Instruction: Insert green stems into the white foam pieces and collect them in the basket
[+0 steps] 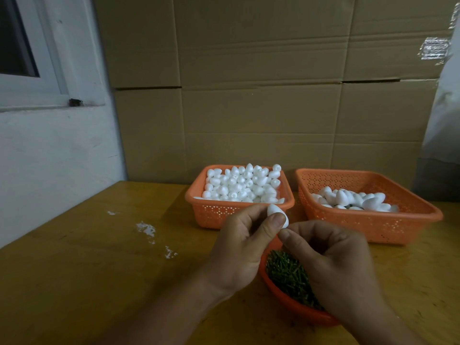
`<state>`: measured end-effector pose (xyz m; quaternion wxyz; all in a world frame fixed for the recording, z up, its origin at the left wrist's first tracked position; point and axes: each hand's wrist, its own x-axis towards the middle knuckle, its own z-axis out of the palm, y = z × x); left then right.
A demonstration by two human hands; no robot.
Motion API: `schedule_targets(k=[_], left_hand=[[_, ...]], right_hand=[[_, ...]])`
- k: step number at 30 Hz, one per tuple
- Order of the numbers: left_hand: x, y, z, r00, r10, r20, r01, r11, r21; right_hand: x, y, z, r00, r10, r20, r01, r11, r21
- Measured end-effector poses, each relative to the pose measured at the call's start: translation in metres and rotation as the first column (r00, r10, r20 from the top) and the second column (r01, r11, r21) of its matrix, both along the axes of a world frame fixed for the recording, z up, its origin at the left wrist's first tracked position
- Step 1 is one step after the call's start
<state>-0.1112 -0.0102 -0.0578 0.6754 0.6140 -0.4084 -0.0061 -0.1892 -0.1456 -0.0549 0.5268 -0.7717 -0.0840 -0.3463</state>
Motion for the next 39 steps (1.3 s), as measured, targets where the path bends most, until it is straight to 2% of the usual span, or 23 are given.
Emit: schedule_targets(k=[10,17,20,22,26,30,36,39], left_hand=[[-0.002,0.001,0.0,0.999,0.004,0.043,-0.005,1.0,0.023],[-0.001,-0.001,-0.001,0.998,-0.04,0.043,0.038,0.999,0.032],[-0.001,-0.003,-0.005,1.0,-0.021,-0.014,0.022,0.998,0.058],[0.0,-0.004,-0.01,0.999,0.046,0.011,-0.047,0.994,0.097],[0.001,-0.004,-0.017,0.988,0.113,0.103,-0.129,0.98,0.155],[0.0,-0.005,-0.022,0.979,0.125,0.164,-0.157,0.967,0.202],[-0.003,-0.005,-0.023,0.976,0.096,0.193,-0.144,0.958,0.249],[-0.005,-0.005,-0.023,0.967,0.101,0.235,-0.161,0.954,0.255]], right_hand=[[0.002,0.0,-0.002,1.0,0.02,-0.023,-0.02,0.999,0.025],[0.001,-0.001,0.006,0.995,0.075,-0.071,-0.068,0.992,0.103],[0.004,-0.014,0.011,0.991,-0.027,-0.134,0.047,0.989,0.142],[0.01,-0.03,0.016,0.977,-0.125,-0.171,0.149,0.979,0.137],[0.035,-0.075,0.023,0.905,-0.374,-0.201,0.386,0.922,0.019],[0.061,-0.114,0.022,0.779,-0.577,-0.244,0.543,0.816,-0.198],[0.083,-0.131,0.027,0.586,-0.744,-0.32,0.526,0.65,-0.549],[0.09,-0.131,0.029,0.526,-0.769,-0.363,0.509,0.627,-0.59]])
